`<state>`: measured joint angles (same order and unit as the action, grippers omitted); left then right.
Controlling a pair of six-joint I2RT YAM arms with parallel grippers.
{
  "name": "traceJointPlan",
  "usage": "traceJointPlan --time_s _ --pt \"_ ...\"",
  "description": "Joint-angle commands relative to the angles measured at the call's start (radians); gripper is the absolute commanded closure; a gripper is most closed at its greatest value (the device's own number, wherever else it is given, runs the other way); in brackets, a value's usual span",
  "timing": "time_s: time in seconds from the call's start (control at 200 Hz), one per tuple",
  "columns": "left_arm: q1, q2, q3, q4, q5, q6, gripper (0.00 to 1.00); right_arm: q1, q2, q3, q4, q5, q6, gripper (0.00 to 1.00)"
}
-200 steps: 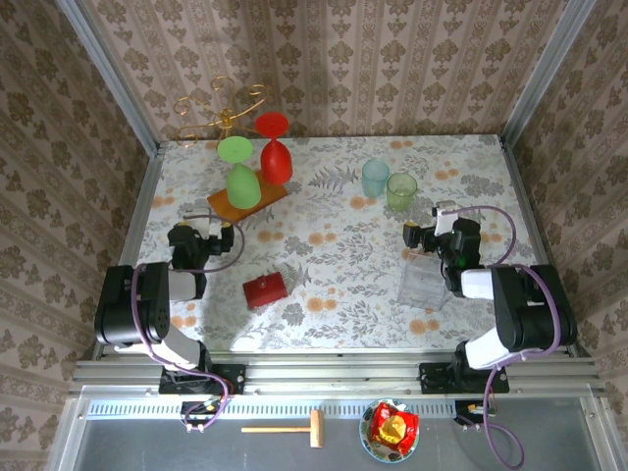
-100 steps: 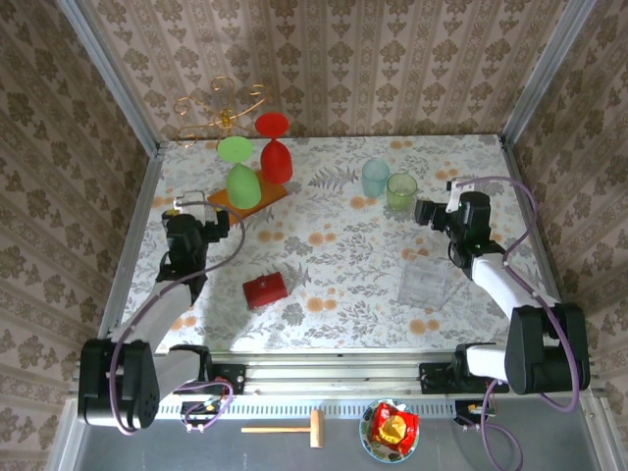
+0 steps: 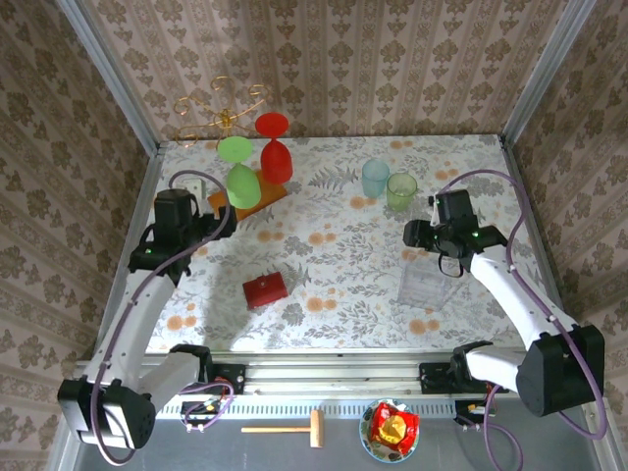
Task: Take the credit cards out of the card holder
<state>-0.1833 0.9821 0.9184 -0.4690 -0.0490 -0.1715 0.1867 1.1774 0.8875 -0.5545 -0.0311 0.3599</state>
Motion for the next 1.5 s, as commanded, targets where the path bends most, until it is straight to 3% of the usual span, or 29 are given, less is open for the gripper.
traceJointPlan --time_s 0.0,0.275,0.37,0.49,0.7,0.875,0.955,1.495 --pt "-0.003 -0.049 0.044 -0.203 0.013 0.069 0.00 0.036 -0.004 0.050 -0.167 0.014 0.078 0.43" --pt "-0.001 -0.077 -0.014 -0.111 -0.007 0.095 0.00 0.096 0.025 0.091 -0.289 0.083 0.239 0.49" --pt "0.018 -0.074 -0.024 -0.087 0.047 0.101 0.00 0.108 0.053 0.109 -0.314 0.085 0.254 0.59" --pt "0.033 -0.083 -0.024 -0.101 0.037 0.115 0.00 0.127 0.082 0.100 -0.297 0.100 0.258 0.70" --pt "0.062 -0.149 -0.048 -0.098 -0.012 0.134 0.00 0.145 0.179 0.129 -0.276 0.122 0.263 0.71" --pt "0.104 -0.170 -0.055 -0.060 0.040 0.111 0.00 0.149 0.261 0.154 -0.264 0.126 0.275 0.74" --pt "0.127 -0.167 -0.053 -0.054 0.056 0.100 0.00 0.149 0.279 0.156 -0.249 0.128 0.276 0.80" --pt "0.163 -0.189 -0.082 -0.036 0.102 0.073 0.00 0.153 0.347 0.130 -0.200 0.129 0.277 0.81"
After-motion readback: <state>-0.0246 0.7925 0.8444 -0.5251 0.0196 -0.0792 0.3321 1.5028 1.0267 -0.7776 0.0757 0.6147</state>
